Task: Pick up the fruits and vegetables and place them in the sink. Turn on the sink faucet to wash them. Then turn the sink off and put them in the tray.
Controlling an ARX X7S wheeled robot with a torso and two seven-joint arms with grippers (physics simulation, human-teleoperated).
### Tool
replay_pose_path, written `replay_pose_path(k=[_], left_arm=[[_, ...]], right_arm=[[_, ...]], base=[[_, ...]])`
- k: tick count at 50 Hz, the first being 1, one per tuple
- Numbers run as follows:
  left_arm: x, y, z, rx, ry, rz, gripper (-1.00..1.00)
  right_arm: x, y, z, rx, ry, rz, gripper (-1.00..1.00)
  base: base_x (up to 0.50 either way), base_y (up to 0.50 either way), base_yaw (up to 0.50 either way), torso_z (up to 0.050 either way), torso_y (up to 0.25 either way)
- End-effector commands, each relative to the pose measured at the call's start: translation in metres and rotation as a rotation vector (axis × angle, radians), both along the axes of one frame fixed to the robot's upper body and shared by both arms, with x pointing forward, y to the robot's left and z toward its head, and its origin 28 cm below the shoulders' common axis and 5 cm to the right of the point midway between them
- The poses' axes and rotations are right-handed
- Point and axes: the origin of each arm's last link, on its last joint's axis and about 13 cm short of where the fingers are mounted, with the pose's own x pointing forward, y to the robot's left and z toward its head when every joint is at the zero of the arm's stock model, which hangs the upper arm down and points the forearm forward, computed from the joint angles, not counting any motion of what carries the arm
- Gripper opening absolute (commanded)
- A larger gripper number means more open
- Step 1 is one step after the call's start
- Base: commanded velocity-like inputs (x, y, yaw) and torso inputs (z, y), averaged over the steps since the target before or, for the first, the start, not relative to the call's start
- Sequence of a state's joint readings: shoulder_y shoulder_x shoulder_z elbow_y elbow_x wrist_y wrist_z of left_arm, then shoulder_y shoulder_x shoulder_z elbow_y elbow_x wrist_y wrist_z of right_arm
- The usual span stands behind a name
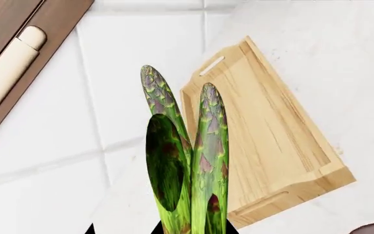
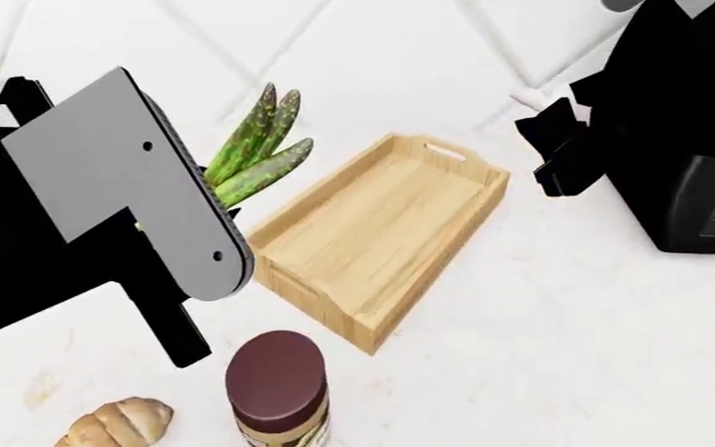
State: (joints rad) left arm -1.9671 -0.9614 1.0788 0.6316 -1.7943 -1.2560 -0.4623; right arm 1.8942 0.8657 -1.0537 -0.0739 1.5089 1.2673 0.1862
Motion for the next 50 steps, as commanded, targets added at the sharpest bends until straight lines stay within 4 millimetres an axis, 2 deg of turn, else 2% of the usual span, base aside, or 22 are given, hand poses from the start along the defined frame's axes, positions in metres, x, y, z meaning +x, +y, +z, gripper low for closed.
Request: replay_pose_path(k=[1,12,23,26,28,32,42,50], left_arm=[[0.000,0.001,0.003,0.002,-0.015,0.012,-1.00],[0.007,-0.010,0.003,0.012,0.003,-0.006,-1.00],[0.018,-0.032,0.010,0.082,0.041,-0.034,-1.00],[0.025,-0.038,0.010,0.102,0.061,-0.033,-1.00],[0.054,-0.054,0.014,0.144,0.097,0.011,-1.00],[0.075,-0.065,0.017,0.169,0.115,0.048,-1.00],[0.092,-0.075,0.013,0.162,0.132,0.066,-1.00],[0.094,-0.076,0.006,0.158,0.150,0.052,-1.00]], right_arm=[[0.002,0.004,0.000,-0.015,-0.004,0.019,-1.00],[0.005,0.007,0.002,0.013,-0.010,0.034,-1.00],[0.006,0.008,0.003,0.014,-0.021,0.036,-1.00],[0.006,0.007,0.004,0.014,-0.025,0.031,-1.00],[0.007,0.006,0.001,0.017,-0.029,0.027,-1.00],[0.008,0.006,-0.001,0.016,-0.030,0.025,-1.00],[0.011,0.006,-0.002,0.013,-0.023,0.017,-1.00],[0.012,0.007,-0.002,0.020,-0.010,0.015,-1.00]], base=[[0.26,0.02,0.00,0.000,0.000],[0.14,0.01,0.00,0.000,0.000],[0.00,0.00,0.00,0.000,0.000],[0.00,0.00,0.00,0.000,0.000],[0.00,0.00,0.00,0.000,0.000],[0.00,0.00,0.00,0.000,0.000],[0.00,0.00,0.00,0.000,0.000],[0.00,0.00,0.00,0.000,0.001]])
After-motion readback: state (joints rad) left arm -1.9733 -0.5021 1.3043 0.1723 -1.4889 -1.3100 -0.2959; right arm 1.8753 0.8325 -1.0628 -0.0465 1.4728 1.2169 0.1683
